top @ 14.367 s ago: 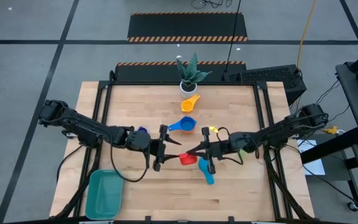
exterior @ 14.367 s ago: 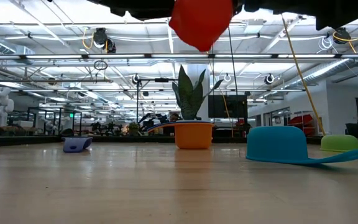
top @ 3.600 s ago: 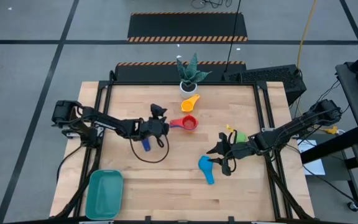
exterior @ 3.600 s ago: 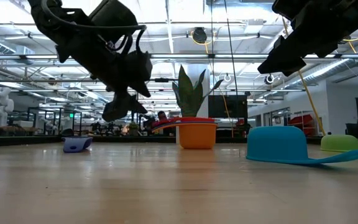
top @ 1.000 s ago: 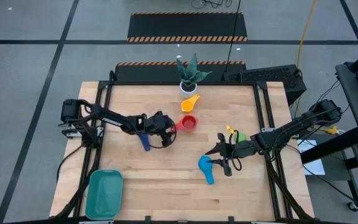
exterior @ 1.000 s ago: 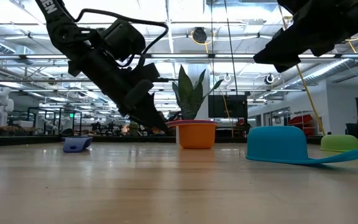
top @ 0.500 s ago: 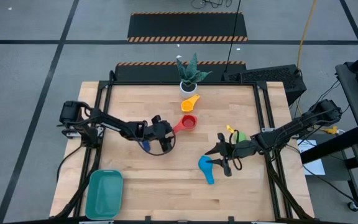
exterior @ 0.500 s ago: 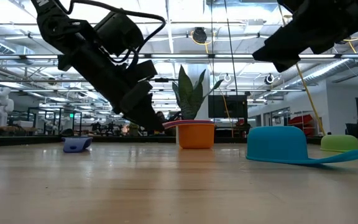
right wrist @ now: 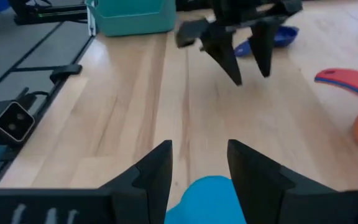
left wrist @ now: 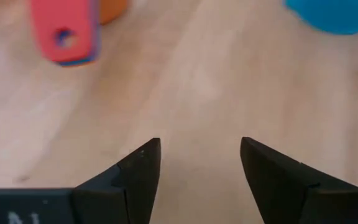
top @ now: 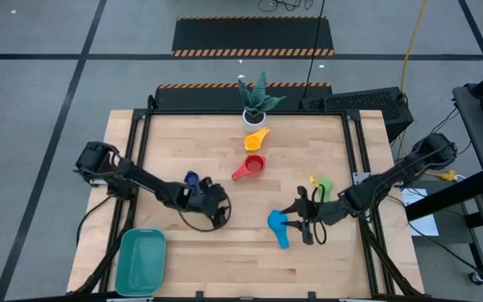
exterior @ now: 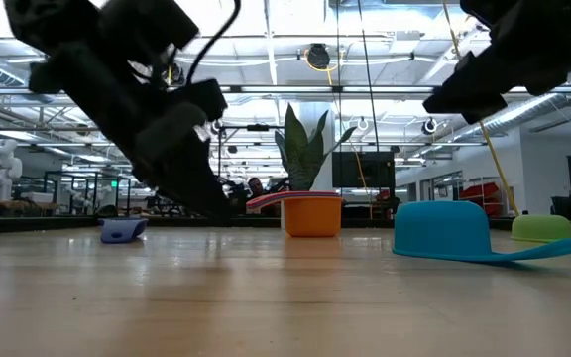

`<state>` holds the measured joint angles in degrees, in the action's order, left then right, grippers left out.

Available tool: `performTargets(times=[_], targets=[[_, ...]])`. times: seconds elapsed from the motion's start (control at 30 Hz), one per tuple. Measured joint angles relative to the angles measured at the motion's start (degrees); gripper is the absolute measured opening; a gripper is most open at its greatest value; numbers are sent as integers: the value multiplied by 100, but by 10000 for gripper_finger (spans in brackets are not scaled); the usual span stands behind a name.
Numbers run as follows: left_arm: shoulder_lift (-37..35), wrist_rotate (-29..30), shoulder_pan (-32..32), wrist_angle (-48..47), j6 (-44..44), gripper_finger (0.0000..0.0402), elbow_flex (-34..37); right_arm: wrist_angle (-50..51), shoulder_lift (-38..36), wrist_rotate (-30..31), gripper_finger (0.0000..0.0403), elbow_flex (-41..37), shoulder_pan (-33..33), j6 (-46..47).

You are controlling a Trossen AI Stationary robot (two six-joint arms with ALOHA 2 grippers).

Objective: Nest measuring cups in basket
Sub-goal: Stack the light blue measuring cup on the red measuring cup

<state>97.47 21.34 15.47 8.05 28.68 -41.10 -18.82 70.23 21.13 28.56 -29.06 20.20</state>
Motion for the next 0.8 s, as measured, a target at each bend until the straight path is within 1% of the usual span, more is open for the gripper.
performTargets(times=[0.23,0.33,0.47,0.53,0.67,0.8], targets=[[-1,39,603,524,396,190,2,-127,326,27,148,0,-377,867],[0,160,933,785,410,183,0,-286,495,274,148,60,-661,1057],[0,706,1351,1034,410,182,0,-132,752,326,148,415,-1159,852],[0,915,1515,1135,414,182,2,74,931,446,148,668,-1440,690],[0,1154,1749,1345,457,182,0,584,1448,625,149,1190,-1824,631],[0,1316,1847,1584,466,182,0,859,2032,874,152,1575,-1957,633]])
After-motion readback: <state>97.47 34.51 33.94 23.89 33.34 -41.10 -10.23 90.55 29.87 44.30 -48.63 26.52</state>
